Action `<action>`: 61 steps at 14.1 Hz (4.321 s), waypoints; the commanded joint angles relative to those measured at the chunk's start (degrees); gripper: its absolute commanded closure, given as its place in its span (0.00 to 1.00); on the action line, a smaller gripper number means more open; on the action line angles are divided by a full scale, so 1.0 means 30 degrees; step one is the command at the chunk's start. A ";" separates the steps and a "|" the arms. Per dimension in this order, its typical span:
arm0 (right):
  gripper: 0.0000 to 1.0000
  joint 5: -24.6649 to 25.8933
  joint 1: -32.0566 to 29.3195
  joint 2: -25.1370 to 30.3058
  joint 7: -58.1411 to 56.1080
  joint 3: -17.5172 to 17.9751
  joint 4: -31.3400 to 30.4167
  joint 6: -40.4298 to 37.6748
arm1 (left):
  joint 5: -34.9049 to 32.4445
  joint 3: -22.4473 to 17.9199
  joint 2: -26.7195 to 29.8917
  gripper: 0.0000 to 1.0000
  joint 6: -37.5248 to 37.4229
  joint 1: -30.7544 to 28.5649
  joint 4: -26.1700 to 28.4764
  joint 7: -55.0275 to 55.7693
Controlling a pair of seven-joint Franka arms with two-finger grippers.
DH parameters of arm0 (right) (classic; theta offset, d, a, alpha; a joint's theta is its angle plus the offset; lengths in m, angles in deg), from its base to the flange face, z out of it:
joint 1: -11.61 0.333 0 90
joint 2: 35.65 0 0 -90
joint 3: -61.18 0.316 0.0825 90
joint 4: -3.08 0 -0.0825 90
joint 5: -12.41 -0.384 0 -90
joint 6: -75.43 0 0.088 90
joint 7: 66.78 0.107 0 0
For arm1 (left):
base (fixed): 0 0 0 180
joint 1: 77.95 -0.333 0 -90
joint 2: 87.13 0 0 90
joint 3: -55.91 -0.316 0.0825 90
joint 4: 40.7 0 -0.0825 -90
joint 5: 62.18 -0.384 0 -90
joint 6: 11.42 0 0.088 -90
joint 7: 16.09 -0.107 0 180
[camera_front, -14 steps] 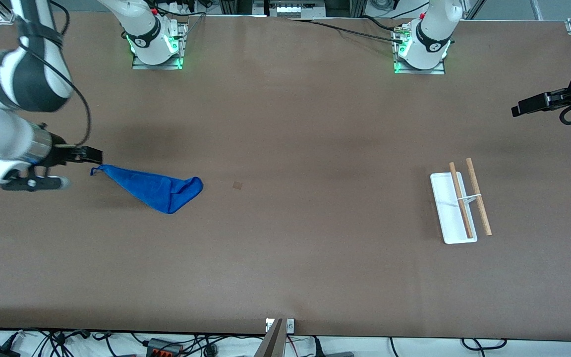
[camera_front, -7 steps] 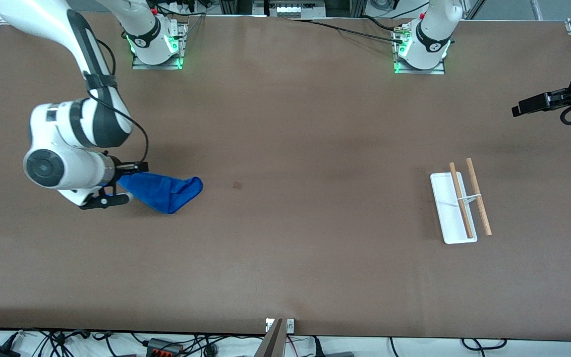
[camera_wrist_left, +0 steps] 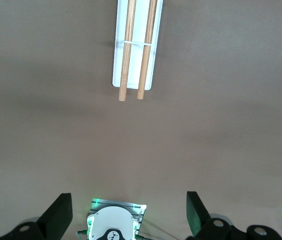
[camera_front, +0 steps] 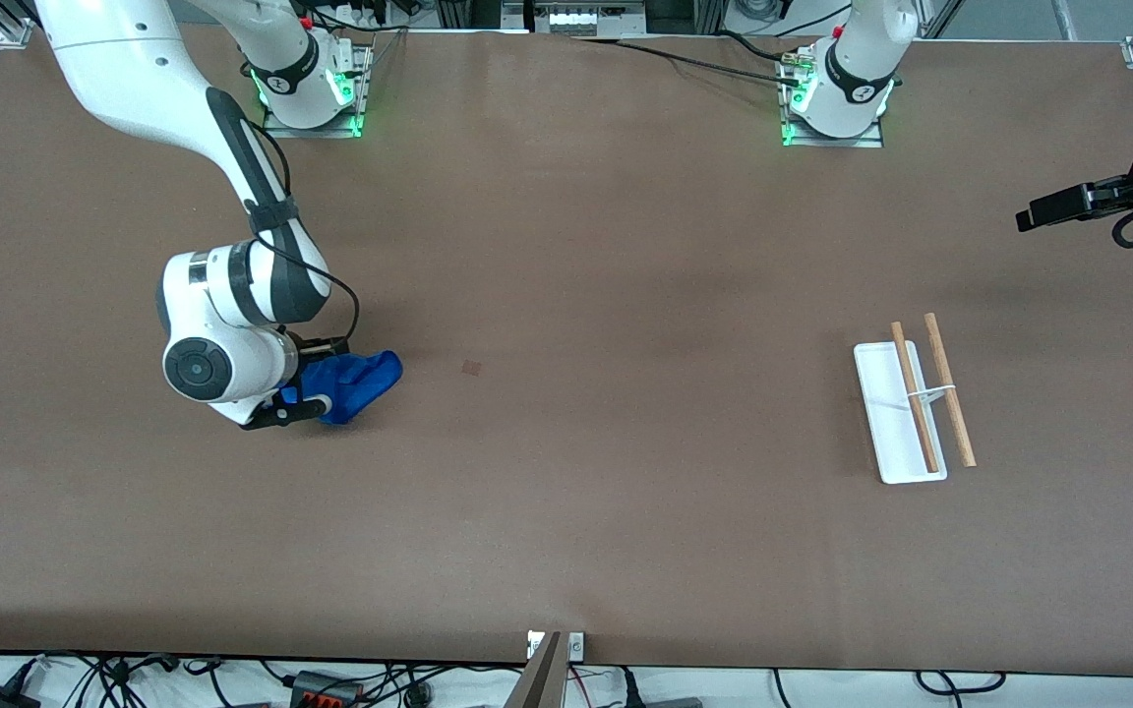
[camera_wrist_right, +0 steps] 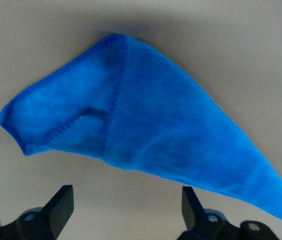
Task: Pass towel and hang on rack
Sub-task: 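Reach the right gripper down to the blue towel's corner, then close the right gripper on the towel corner and lift it, then carry the towel toward the middle while the left gripper reaches it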
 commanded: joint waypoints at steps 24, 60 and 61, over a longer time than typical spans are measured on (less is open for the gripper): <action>0.73 -0.0882 0.0114 -0.2088 0.0502 -0.0156 0.1970 0.0542 | 0.0433 -0.0013 -0.0221 0.00 -0.0413 -0.0155 -0.0522 -0.0341; 1.00 -0.0736 0.5826 -0.0916 1.1078 0.9073 1.3133 0.7661 | 0.0814 0.0192 -0.2446 0.00 0.1726 0.0197 -0.0991 -1.0023; 1.00 -0.0735 0.5827 -0.0916 1.1078 0.9073 1.3132 0.7661 | 0.0814 0.0221 -0.2825 0.00 0.1668 0.0197 -0.0961 -1.2069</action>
